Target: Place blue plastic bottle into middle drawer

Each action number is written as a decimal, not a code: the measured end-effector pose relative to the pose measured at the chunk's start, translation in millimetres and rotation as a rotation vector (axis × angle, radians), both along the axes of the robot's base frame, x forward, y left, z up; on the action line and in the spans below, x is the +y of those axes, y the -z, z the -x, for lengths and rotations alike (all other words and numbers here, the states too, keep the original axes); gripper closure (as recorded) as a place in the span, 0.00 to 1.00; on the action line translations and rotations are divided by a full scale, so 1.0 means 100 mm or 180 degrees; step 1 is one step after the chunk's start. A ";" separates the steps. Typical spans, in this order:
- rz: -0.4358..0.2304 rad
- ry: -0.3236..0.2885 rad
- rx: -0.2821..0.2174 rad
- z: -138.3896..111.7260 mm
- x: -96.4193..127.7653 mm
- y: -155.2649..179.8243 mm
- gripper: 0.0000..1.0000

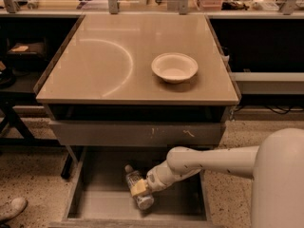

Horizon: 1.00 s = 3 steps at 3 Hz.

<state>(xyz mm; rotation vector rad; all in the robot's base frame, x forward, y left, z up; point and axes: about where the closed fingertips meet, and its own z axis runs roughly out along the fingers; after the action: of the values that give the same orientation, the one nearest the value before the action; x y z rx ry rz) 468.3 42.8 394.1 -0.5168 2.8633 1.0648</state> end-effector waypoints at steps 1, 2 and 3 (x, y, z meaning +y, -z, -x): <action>0.0000 0.0000 0.0000 0.00 0.00 0.00 0.82; 0.0000 0.0000 0.0000 0.00 0.00 0.00 0.59; 0.0000 0.0000 0.0000 0.00 0.00 0.00 0.36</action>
Offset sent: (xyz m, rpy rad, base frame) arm 0.0000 0.0000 0.0000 0.0000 0.0000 0.0000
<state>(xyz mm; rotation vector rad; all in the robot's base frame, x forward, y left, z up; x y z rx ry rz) 468.2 42.9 394.0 -0.5169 2.8633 1.0649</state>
